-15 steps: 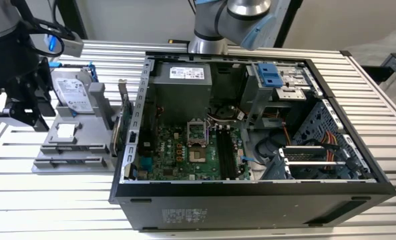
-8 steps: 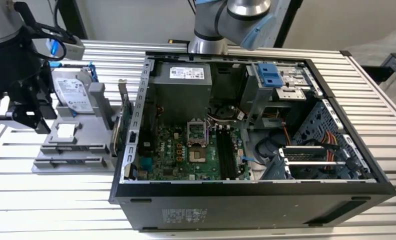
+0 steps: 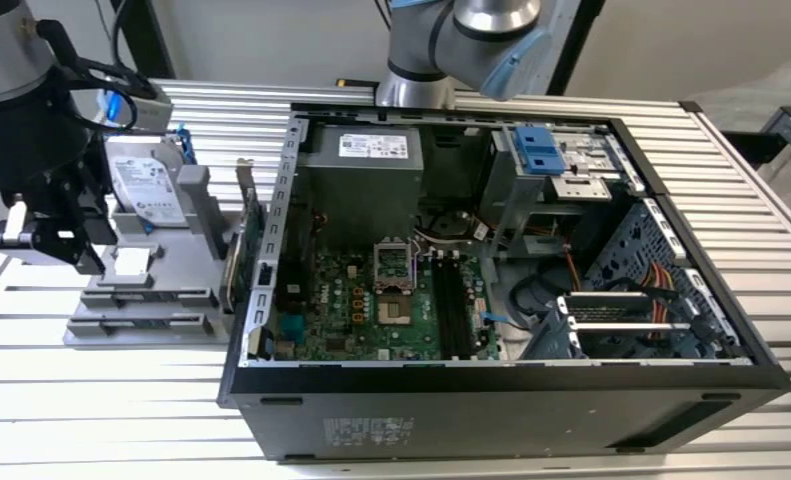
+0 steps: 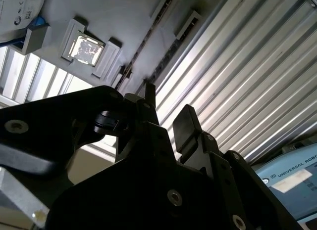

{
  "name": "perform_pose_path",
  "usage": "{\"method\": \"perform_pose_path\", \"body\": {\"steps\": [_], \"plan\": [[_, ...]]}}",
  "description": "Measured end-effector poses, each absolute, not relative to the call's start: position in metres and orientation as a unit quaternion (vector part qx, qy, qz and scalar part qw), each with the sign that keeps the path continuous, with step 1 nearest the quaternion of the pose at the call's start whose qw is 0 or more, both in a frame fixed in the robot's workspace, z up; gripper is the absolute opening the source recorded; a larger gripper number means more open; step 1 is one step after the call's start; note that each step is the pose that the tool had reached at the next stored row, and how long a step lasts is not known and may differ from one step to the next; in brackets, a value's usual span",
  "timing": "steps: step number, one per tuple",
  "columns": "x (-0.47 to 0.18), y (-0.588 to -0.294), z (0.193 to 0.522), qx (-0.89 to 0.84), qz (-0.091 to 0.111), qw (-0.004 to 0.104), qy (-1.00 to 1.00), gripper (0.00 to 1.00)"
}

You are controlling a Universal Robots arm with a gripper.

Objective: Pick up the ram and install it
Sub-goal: 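Pick up the ram and move it above insertion slot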

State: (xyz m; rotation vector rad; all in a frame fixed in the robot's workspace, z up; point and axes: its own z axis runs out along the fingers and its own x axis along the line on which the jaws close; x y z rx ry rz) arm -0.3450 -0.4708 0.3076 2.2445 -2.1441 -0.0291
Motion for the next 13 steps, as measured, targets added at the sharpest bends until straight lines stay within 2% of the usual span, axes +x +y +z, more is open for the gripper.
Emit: {"method": "perform_pose_path", "body": {"steps": [13], "plan": [[-0.345, -0.471, 0.295, 0.723, -0.007, 0.021, -0.69, 0.0]]}}
